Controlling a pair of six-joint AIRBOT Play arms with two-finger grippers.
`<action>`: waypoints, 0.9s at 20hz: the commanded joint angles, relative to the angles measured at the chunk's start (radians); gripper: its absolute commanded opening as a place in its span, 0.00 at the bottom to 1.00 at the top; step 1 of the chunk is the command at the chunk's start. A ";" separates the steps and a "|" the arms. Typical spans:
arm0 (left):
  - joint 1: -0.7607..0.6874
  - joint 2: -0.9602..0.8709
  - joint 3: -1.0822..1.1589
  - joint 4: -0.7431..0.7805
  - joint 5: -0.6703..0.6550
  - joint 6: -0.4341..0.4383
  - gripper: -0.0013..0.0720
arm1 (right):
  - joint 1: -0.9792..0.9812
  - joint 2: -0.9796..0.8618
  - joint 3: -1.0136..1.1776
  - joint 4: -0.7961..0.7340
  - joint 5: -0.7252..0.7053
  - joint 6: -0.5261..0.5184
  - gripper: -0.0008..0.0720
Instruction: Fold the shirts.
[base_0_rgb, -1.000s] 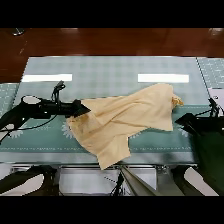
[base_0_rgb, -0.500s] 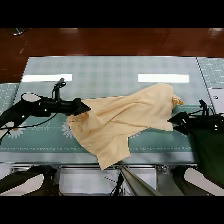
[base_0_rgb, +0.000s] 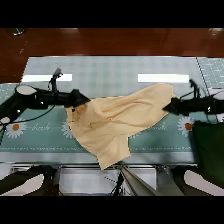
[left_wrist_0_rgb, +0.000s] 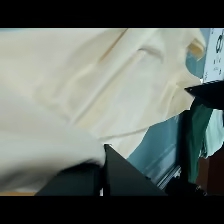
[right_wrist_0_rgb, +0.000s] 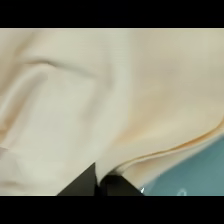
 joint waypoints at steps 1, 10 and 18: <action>0.004 0.029 0.258 -0.003 -0.003 -0.039 0.05 | 0.025 0.056 0.330 0.013 0.067 0.074 0.04; 0.087 0.072 1.334 0.505 -0.180 -0.455 0.05 | 0.024 0.177 1.327 -0.075 0.172 0.256 0.04; 0.087 0.503 1.197 0.764 -0.196 -0.442 0.05 | 0.024 0.529 1.316 -0.323 0.266 0.275 0.04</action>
